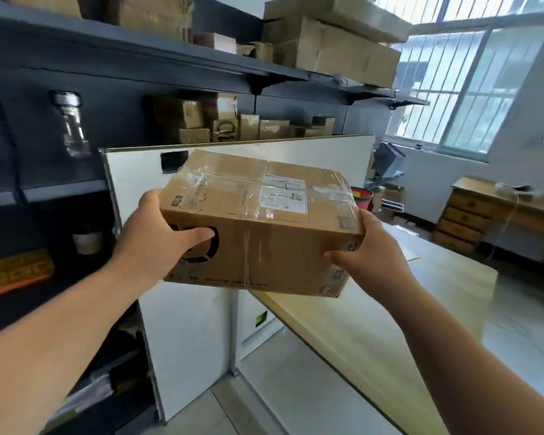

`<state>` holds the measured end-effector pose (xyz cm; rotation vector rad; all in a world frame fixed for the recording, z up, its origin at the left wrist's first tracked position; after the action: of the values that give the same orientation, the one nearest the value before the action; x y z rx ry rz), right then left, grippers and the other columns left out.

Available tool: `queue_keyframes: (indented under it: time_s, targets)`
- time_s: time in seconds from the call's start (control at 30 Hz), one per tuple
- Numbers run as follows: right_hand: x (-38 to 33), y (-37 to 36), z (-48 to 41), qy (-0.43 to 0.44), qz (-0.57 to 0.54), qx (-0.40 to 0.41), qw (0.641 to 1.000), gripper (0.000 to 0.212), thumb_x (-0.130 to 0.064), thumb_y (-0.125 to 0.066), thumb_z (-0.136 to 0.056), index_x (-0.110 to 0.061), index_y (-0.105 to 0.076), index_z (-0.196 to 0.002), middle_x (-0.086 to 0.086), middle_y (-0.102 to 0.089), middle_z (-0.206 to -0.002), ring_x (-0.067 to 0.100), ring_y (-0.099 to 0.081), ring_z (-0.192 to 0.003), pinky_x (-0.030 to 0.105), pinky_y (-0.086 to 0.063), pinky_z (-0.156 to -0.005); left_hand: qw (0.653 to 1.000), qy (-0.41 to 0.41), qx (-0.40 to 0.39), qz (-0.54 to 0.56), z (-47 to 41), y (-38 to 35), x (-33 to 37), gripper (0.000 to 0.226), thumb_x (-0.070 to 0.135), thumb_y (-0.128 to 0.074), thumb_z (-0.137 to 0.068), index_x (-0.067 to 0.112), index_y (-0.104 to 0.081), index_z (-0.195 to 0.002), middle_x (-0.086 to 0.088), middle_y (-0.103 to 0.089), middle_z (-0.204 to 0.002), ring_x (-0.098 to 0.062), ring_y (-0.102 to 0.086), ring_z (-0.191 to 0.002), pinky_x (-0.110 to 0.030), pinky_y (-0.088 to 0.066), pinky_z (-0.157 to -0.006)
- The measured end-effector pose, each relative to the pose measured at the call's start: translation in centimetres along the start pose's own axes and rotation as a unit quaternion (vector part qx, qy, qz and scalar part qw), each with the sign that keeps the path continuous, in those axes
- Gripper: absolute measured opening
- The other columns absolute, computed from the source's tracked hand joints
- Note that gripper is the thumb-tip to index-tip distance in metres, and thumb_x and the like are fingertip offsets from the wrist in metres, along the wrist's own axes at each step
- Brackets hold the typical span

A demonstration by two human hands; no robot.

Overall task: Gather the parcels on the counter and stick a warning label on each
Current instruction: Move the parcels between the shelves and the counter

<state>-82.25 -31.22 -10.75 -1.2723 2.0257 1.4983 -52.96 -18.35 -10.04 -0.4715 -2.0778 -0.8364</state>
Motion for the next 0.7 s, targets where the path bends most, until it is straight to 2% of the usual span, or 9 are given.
queue_keyframes:
  time_s: [0.1, 0.2, 0.3, 0.37, 0.43, 0.53, 0.6, 0.7]
  targets:
    - [5.9, 4.3, -0.9, -0.008, 0.032, 0.008, 0.999, 0.085, -0.022, -0.081, -0.064, -0.033, -0.037, -0.136, -0.025, -0.048, -0.094, 0.006, -0.05, -0.091, 0.027, -0.045, -0.074, 1.0, 0.013, -0.015, 0.011, 0.9, -7.5, 1.6, 0.078, 0.038, -0.085, -0.062, 0.026, -0.041, -0.126, 0.025, -0.051, -0.094, -0.008, -0.052, -0.09, -0.018, -0.039, -0.064]
    - [11.9, 7.5, -1.7, -0.029, 0.059, -0.002, 0.998, 0.083, -0.023, -0.081, -0.064, -0.029, -0.039, -0.136, -0.02, -0.052, -0.097, 0.007, -0.051, -0.089, 0.026, -0.044, -0.072, 0.999, 0.024, -0.042, 0.016, 2.0, -14.9, 2.4, 0.079, 0.038, -0.085, -0.062, 0.024, -0.041, -0.127, 0.026, -0.05, -0.093, -0.009, -0.053, -0.091, -0.018, -0.039, -0.065]
    - [17.5, 9.8, -1.9, -0.059, 0.065, -0.009, 0.996, 0.086, -0.022, -0.081, -0.065, -0.027, -0.037, -0.138, -0.014, -0.054, -0.103, 0.011, -0.054, -0.094, 0.029, -0.049, -0.077, 0.997, 0.035, -0.063, 0.014, 3.2, -21.5, 2.9, 0.083, 0.038, -0.085, -0.062, 0.022, -0.039, -0.13, 0.027, -0.047, -0.091, -0.01, -0.052, -0.09, -0.017, -0.037, -0.064]
    - [20.9, 10.8, -1.7, -0.082, 0.065, -0.019, 0.994, 0.084, -0.02, -0.081, -0.065, -0.026, -0.038, -0.137, -0.013, -0.056, -0.103, 0.012, -0.056, -0.096, 0.033, -0.052, -0.08, 0.995, 0.051, -0.082, 0.016, 4.1, -25.3, 2.9, 0.083, 0.036, -0.086, -0.062, 0.023, -0.039, -0.129, 0.027, -0.048, -0.092, -0.003, -0.053, -0.085, -0.017, -0.038, -0.065]
    - [23.9, 11.4, -1.4, -0.099, 0.063, -0.023, 0.993, 0.08, -0.019, -0.081, -0.064, -0.026, -0.042, -0.134, -0.014, -0.057, -0.101, 0.012, -0.057, -0.094, 0.03, -0.05, -0.075, 0.992, 0.064, -0.104, 0.017, 4.8, -28.4, 2.6, 0.079, 0.035, -0.086, -0.062, 0.025, -0.041, -0.126, 0.026, -0.051, -0.093, 0.004, -0.052, -0.084, -0.017, -0.04, -0.065]
    - [27.7, 11.7, -1.1, -0.129, 0.064, -0.025, 0.989, 0.074, -0.019, -0.081, -0.062, -0.028, -0.047, -0.127, -0.022, -0.057, -0.092, 0.003, -0.056, -0.083, 0.022, -0.042, -0.065, 0.987, 0.081, -0.138, 0.015, 5.3, -32.2, 1.7, 0.079, 0.035, -0.086, -0.062, 0.027, -0.041, -0.126, 0.019, -0.056, -0.099, -0.01, -0.056, -0.093, -0.027, -0.045, -0.074]
    - [29.8, 11.5, -1.0, -0.149, 0.059, -0.023, 0.987, 0.074, -0.019, -0.08, -0.061, -0.03, -0.047, -0.126, -0.026, -0.056, -0.091, -0.007, -0.053, -0.081, 0.015, -0.04, -0.062, 0.984, 0.082, -0.155, 0.011, 5.4, -34.4, 1.1, 0.079, 0.036, -0.085, -0.063, 0.029, -0.04, -0.126, 0.017, -0.057, -0.102, -0.012, -0.056, -0.096, -0.028, -0.045, -0.075]
    - [32.2, 11.1, -1.0, -0.174, 0.074, -0.021, 0.982, 0.074, -0.02, -0.08, -0.062, -0.033, -0.045, -0.126, -0.029, -0.053, -0.093, -0.012, -0.051, -0.081, 0.01, -0.036, -0.058, 0.981, 0.083, -0.178, 0.0, 5.4, -37.3, 0.4, 0.08, 0.037, -0.085, -0.064, 0.029, -0.039, -0.128, 0.014, -0.058, -0.105, -0.014, -0.056, -0.098, -0.03, -0.047, -0.076]
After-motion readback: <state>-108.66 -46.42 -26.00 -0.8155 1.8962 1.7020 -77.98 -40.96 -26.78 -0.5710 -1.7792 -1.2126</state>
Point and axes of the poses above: each hand's wrist, its own z-axis away from the middle knuckle, its own y-axis out of the back of the hand, x = y × z, the point moved 2 cm from there along -z, towards the middle knuckle
